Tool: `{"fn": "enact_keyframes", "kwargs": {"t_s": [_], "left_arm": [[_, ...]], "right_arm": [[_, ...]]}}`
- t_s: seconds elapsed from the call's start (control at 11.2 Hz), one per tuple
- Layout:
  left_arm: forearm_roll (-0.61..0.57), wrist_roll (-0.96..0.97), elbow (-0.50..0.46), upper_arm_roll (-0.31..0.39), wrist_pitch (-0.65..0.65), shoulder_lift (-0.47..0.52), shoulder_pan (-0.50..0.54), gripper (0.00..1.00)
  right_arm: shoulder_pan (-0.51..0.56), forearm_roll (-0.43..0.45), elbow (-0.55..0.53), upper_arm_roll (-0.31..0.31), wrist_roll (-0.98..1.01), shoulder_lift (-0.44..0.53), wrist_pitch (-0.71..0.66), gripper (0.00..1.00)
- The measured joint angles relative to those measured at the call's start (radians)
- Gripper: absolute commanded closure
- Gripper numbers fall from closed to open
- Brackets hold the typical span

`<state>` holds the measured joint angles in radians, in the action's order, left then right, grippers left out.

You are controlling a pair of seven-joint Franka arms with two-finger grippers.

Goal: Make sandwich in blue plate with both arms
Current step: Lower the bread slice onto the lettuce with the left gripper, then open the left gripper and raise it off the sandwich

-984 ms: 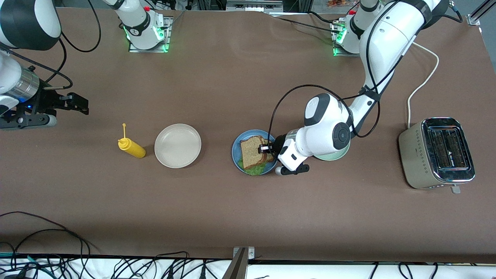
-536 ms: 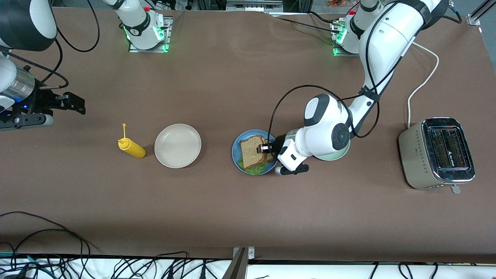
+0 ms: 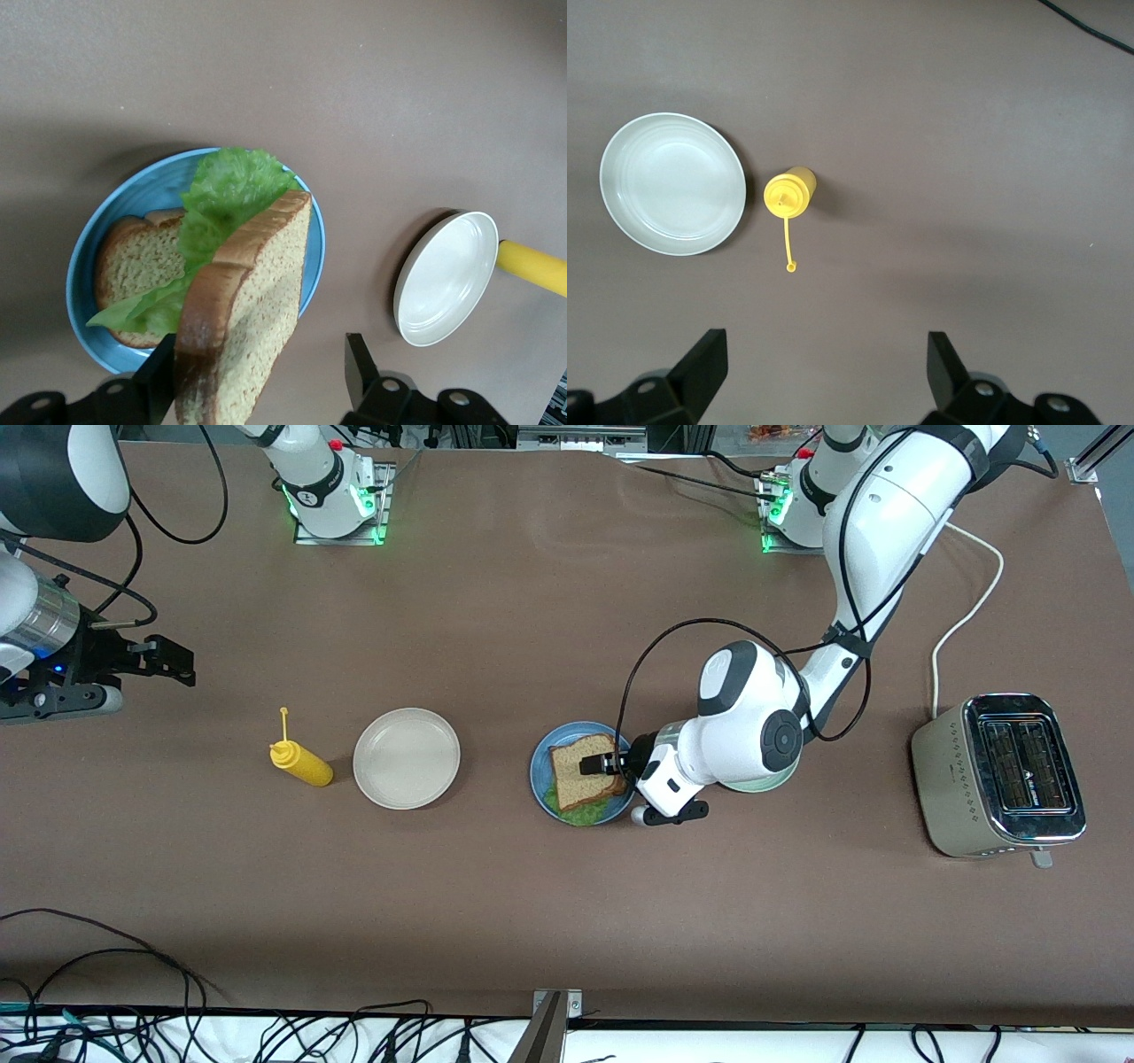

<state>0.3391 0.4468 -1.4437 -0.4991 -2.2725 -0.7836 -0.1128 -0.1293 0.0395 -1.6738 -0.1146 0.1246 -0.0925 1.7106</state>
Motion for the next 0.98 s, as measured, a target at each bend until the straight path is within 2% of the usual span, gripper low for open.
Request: {"fn": "enact_keyframes", "kwargs": {"t_s": [0.09, 0.27, 0.45, 0.63, 0.98], "left_arm": [[-0.007, -0.002, 0.001, 0.000, 0.000, 0.002, 0.000, 0.00], [-0.093, 0.001, 0.008, -0.002, 0.013, 0.013, 0.000, 0.00], [-0.110, 0.007, 0.013, -0.002, 0.054, 0.042, 0.000, 0.00], [-0.112, 0.016, 0.014, 0.001, 0.117, 0.084, 0.002, 0.00], [-0.194, 0.023, 0.018, 0.011, 0.274, 0.179, 0.033, 0.00]], "right_arm": [[0.000, 0.000, 0.000, 0.000, 0.001, 0.000, 0.000, 0.00], [0.000, 0.000, 0.000, 0.000, 0.003, 0.000, 0.000, 0.00], [0.000, 0.000, -0.001, 0.000, 0.004, 0.000, 0.000, 0.00], [0.000, 0.000, -0.001, 0.000, 0.005, 0.000, 0.000, 0.00], [0.000, 0.000, -0.002, -0.001, 0.014, 0.000, 0.000, 0.00]]}}
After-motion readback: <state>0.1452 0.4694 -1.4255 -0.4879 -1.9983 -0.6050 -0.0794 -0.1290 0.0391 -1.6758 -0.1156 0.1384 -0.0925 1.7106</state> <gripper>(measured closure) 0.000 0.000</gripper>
